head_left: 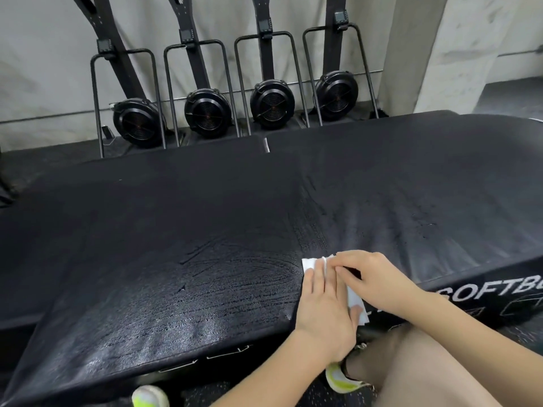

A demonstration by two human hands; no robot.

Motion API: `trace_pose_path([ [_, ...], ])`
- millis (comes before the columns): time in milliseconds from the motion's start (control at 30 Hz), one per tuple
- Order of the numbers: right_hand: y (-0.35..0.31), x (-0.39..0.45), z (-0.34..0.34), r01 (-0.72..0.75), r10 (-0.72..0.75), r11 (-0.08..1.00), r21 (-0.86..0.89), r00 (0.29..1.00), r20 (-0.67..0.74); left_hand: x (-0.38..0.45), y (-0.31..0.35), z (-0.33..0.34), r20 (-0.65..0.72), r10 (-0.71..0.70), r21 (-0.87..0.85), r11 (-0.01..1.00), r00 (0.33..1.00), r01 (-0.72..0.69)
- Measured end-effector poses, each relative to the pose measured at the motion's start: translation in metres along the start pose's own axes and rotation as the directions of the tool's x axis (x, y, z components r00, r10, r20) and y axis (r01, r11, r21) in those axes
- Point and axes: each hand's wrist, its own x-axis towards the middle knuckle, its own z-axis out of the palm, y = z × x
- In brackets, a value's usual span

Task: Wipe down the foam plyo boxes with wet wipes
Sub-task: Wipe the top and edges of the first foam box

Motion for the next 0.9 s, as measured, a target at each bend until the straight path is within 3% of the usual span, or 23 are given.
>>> trace_pose_path([
  [67,-0.003,-0.004,0.002,0.034,-0.033,0.999,0.02,0.999,-0.034,-0.003,-0.001,-0.001,-0.04,0.016,-0.053,0.998,0.999,-0.018],
  [233,-0.004,-0.022,0.003,0.087,-0.071,0.992,0.091,0.984,-0.162,-0.028,-0.039,-0.013,-0.281,0.028,-0.399,0.906,0.959,-0.143],
  [300,0.002,-0.034,0.003,0.228,-0.239,0.968,-0.106,0.965,-0.111,-0.049,-0.063,-0.004,-0.304,0.049,-0.305,0.941,0.952,-0.146],
  [367,0.008,-0.043,0.013,0.349,-0.351,0.862,-0.369,0.934,0.063,-0.065,-0.084,-0.001,-0.179,0.071,-0.094,0.992,0.981,-0.089],
  [467,0.012,-0.046,0.037,0.342,-0.272,0.731,-0.591,0.94,0.207,-0.075,-0.093,-0.007,-0.088,0.023,0.074,0.997,0.996,-0.016],
  [700,-0.008,-0.031,0.039,0.207,-0.363,0.767,-0.607,0.921,-0.144,-0.079,-0.096,-0.052,-0.156,0.054,0.237,0.971,0.986,-0.016],
  [900,-0.035,0.0,0.01,0.189,-0.465,0.806,-0.561,0.789,-0.402,-0.069,-0.12,-0.091,-0.287,0.091,0.151,0.987,0.954,-0.049],
])
